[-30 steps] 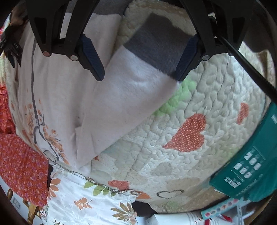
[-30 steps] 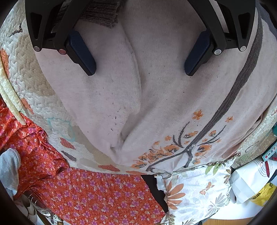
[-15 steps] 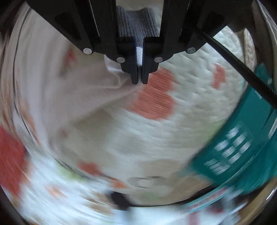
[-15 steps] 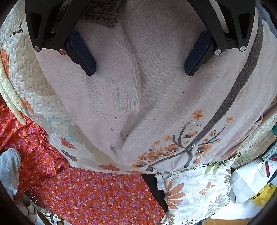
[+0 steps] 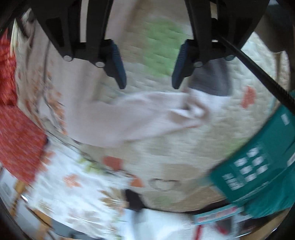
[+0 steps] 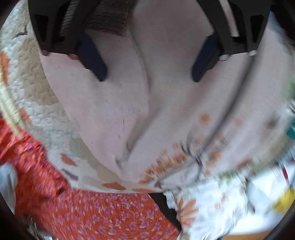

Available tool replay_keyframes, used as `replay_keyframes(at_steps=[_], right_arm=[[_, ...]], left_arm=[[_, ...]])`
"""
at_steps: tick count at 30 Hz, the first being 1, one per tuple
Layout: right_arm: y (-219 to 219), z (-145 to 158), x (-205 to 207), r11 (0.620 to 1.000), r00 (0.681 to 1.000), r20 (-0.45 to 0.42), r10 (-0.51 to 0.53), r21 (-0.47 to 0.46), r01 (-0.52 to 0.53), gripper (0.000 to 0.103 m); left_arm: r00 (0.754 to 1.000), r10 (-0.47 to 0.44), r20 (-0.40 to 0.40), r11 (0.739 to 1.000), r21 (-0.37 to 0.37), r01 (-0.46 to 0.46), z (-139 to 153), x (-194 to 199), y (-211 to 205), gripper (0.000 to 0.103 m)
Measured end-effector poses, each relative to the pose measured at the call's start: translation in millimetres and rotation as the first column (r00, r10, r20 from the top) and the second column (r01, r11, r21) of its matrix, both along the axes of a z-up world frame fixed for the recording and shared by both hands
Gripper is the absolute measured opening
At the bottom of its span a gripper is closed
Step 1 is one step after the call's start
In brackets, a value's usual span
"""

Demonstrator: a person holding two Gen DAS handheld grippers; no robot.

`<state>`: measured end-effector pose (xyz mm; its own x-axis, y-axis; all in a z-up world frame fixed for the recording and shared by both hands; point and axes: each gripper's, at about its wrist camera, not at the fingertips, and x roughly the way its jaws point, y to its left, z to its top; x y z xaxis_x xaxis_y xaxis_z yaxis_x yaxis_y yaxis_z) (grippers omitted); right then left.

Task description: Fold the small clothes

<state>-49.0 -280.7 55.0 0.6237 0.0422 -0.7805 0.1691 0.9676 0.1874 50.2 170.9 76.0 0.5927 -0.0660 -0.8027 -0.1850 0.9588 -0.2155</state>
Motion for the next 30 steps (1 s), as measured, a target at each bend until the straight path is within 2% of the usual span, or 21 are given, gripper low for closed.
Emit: replay_keyframes(at_steps=[2, 5, 7, 11, 14, 15, 16, 17, 18, 19, 20, 22, 23, 25, 26, 27, 30], right_arm=[[-30, 24, 8, 0.998, 0.998, 0.038, -0.054, 0.037, 0.053, 0.088], [-69, 33, 44, 0.994, 0.995, 0.009, -0.097, -0.046, 0.097, 0.088], [-88, 26, 81, 0.989, 0.993, -0.048, -0.104, -0.114, 0.098, 0.087], [-115, 2, 152, 0.989, 0.986, -0.129, -0.107, -0.116, 0.092, 0.085], [-124, -19, 193, 0.993, 0.979, -0.18, -0.101, -0.074, 0.088, 0.084], [-123, -26, 200, 0.995, 0.975, -0.199, -0.099, -0.05, 0.091, 0.065], [-125, -32, 209, 0.993, 0.966, -0.23, -0.116, -0.043, 0.109, 0.051], [-127, -29, 213, 0.991, 0.967, -0.218, -0.13, -0.048, 0.123, 0.043], [-131, -25, 218, 0.994, 0.972, -0.209, -0.111, -0.016, 0.11, 0.007], [-136, -22, 226, 0.995, 0.971, -0.221, -0.089, 0.029, 0.097, 0.007], [-140, -14, 236, 0.995, 0.972, -0.212, -0.103, -0.02, 0.101, 0.007], [-145, -1, 251, 0.994, 0.976, -0.19, -0.107, -0.058, 0.097, 0.007], [-146, 4, 260, 0.991, 0.977, -0.177, -0.115, -0.086, 0.101, 0.001], [-149, 11, 274, 0.967, 0.972, -0.156, -0.178, -0.208, 0.143, 0.0], [-151, 12, 277, 0.956, 0.966, -0.154, -0.206, -0.241, 0.165, 0.001], [-153, 13, 277, 0.954, 0.965, -0.155, -0.213, -0.247, 0.171, 0.001], [-151, 20, 254, 0.975, 0.97, -0.181, -0.162, -0.179, 0.129, 0.006]], left_arm=[[0.997, -0.071, 0.015, 0.997, 0.026, 0.071, -1, -1, -27, 0.053], [0.984, -0.175, 0.035, 0.982, 0.078, 0.171, -8, 6, -61, 0.054], [0.976, -0.214, 0.041, 0.973, 0.096, 0.209, -15, 7, -75, 0.054], [0.969, -0.246, 0.011, 0.963, 0.111, 0.244, -29, 12, -89, 0.054], [0.968, -0.251, -0.014, 0.967, 0.041, 0.251, -32, 24, -95, 0.054], [0.968, -0.25, -0.016, 0.968, 0.028, 0.251, -33, 27, -95, 0.054], [0.968, -0.252, -0.02, 0.967, 0.023, 0.252, -33, 31, -98, 0.054], [0.967, -0.254, -0.021, 0.967, 0.024, 0.255, -33, 33, -100, 0.054], [0.966, -0.257, -0.023, 0.966, 0.024, 0.257, -33, 35, -102, 0.054], [0.966, -0.257, -0.028, 0.966, 0.022, 0.258, -34, 38, -104, 0.054], [0.965, -0.26, -0.036, 0.965, 0.014, 0.26, -35, 40, -106, 0.054], [0.963, -0.266, -0.046, 0.964, -0.002, 0.266, -37, 42, -107, 0.054], [0.963, -0.265, -0.051, 0.964, -0.003, 0.265, -38, 43, -108, 0.054], [0.963, -0.26, -0.065, 0.965, -0.004, 0.26, -40, 45, -108, 0.054], [0.964, -0.258, -0.068, 0.966, -0.009, 0.258, -40, 46, -108, 0.054], [0.965, -0.255, -0.068, 0.967, -0.015, 0.254, -40, 46, -107, 0.054], [0.966, -0.25, -0.064, 0.968, -0.02, 0.249, -38, 45, -105, 0.054]])
